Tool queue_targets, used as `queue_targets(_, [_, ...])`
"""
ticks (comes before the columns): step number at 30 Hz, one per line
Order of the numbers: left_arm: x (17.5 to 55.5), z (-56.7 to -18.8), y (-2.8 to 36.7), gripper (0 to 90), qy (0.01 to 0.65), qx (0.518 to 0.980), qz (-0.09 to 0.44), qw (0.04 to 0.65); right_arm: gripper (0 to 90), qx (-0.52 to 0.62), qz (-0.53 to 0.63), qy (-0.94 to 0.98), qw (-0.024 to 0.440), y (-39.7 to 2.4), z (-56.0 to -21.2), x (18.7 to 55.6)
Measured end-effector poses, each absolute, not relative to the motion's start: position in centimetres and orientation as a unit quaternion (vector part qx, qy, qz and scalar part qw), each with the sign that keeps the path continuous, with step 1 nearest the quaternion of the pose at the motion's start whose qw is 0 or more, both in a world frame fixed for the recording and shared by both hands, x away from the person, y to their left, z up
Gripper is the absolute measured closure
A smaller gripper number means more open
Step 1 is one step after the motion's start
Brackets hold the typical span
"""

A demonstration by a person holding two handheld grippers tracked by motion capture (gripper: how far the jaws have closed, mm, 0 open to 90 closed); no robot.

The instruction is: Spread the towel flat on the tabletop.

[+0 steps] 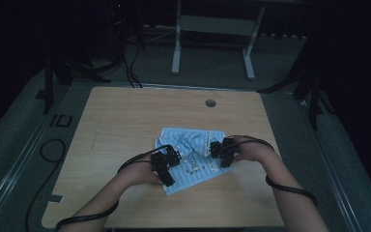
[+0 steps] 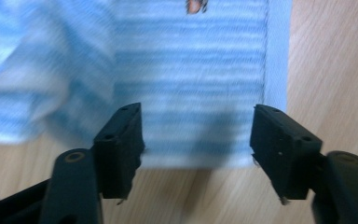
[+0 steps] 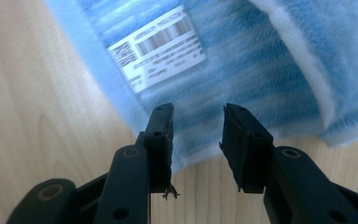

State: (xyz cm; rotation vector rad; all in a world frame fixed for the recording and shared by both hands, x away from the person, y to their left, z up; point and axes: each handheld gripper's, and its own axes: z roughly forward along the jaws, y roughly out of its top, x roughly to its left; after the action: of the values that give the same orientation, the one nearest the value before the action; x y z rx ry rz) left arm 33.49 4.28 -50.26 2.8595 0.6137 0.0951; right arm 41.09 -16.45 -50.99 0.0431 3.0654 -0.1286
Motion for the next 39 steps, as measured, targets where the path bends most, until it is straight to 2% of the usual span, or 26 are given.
queue_targets(6, [33.9,-51.9,3.4,43.1,0.208,0.974,0.027,0.082,69.0,0.01,-0.04,0.999,0.02,-16.1,-51.6,41.3])
queue_targets(12, [34.1,-52.0,3.3,46.8,0.215,0.973,0.017,0.086,82.8,0.007,-0.04,0.999,0.011,-16.1,-51.6,40.9])
queue_targets(13, [34.1,-51.9,3.3,55.4,0.217,0.972,0.015,0.092,83.6,0.005,-0.042,0.999,0.012,-16.0,-51.6,40.8])
queue_targets(14, [34.0,-51.9,3.2,55.4,0.216,0.972,0.015,0.093,84.5,0.003,-0.044,0.999,0.016,-15.9,-51.6,40.7])
queue_targets(15, [34.0,-51.8,3.1,60.1,0.218,0.971,0.016,0.096,84.7,0.005,-0.048,0.999,0.018,-15.9,-51.6,40.6])
queue_targets(16, [33.9,-51.8,3.1,69.4,0.217,0.971,0.016,0.099,84.7,0.008,-0.053,0.998,0.025,-15.7,-51.6,40.3])
queue_targets(17, [33.9,-51.8,3.0,69.4,0.215,0.971,0.014,0.1,84.7,0.008,-0.053,0.998,0.025,-15.7,-51.6,40.3])
queue_targets(18, [33.8,-51.8,3.0,79.7,0.215,0.971,0.013,0.101,84.7,0.007,-0.055,0.998,0.032,-15.6,-51.6,40.0])
queue_targets(19, [33.8,-51.8,2.9,83.1,0.211,0.972,0.009,0.102,84.7,0.007,-0.055,0.998,0.032,-15.6,-51.6,40.0])
queue_targets(24, [33.7,-51.5,3.2,86.3,0.205,0.973,0.009,0.101,85.5,0.003,-0.057,0.998,0.026,-15.6,-51.3,39.3])
queue_targets(30, [33.3,-50.0,5.6,86.4,0.217,0.968,0.009,0.124,85.5,0.002,-0.016,1.0,0.018,-16.5,-49.5,37.5])
queue_targets(36, [30.9,-49.5,6.8,86.4,0.202,0.97,-0.002,0.133,85.4,-0.005,0.01,1.0,0.001,-17.2,-48.3,34.0])
queue_targets(39, [28.9,-49.8,6.7,86.3,0.186,0.974,-0.012,0.129,85.2,-0.006,0.004,1.0,0.007,-17.0,-48.2,32.3])
